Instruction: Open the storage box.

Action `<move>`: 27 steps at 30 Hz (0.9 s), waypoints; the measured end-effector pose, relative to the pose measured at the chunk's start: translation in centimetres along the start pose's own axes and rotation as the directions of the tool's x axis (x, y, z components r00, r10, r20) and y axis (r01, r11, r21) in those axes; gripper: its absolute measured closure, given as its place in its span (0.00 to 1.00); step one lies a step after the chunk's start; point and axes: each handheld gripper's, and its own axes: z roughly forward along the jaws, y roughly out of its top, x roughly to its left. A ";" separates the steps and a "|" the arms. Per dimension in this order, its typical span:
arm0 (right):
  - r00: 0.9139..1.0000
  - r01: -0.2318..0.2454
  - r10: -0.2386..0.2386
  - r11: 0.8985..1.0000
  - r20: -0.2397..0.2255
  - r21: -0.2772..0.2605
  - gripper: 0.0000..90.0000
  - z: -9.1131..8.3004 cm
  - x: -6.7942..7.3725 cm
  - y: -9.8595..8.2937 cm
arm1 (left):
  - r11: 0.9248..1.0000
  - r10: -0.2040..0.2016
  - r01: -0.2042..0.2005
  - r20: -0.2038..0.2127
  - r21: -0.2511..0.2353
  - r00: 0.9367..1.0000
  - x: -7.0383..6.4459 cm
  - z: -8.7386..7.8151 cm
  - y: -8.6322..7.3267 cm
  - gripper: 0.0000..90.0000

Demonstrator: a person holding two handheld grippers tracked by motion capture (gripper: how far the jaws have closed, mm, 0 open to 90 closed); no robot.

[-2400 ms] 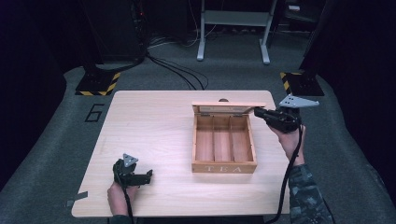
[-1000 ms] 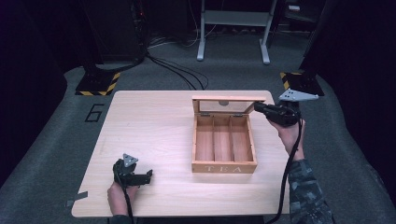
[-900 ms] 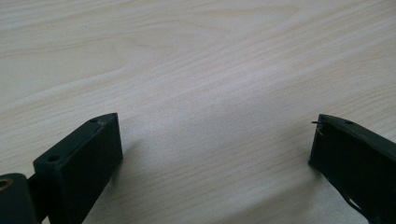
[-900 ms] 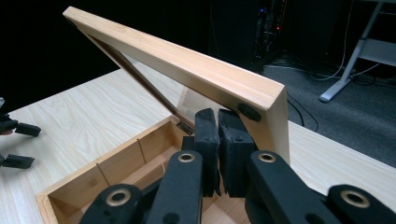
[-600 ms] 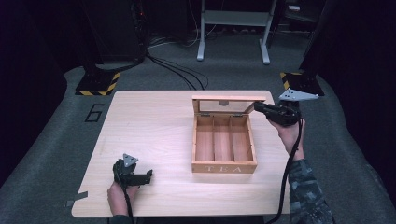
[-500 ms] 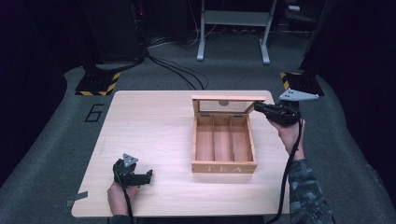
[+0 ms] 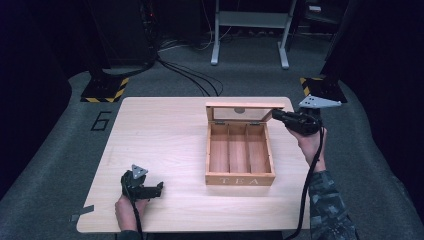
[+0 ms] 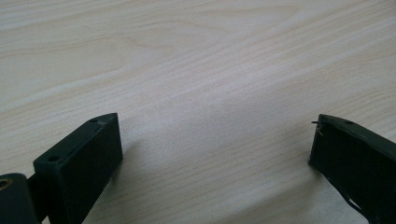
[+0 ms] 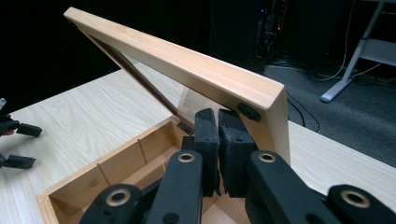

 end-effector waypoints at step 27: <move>1.000 0.001 -0.001 1.000 -0.002 -0.003 0.96 0.0 0.0 0.0 | 1.000 0.001 -0.001 0.000 0.001 1.000 0.0 0.0 0.0 0.02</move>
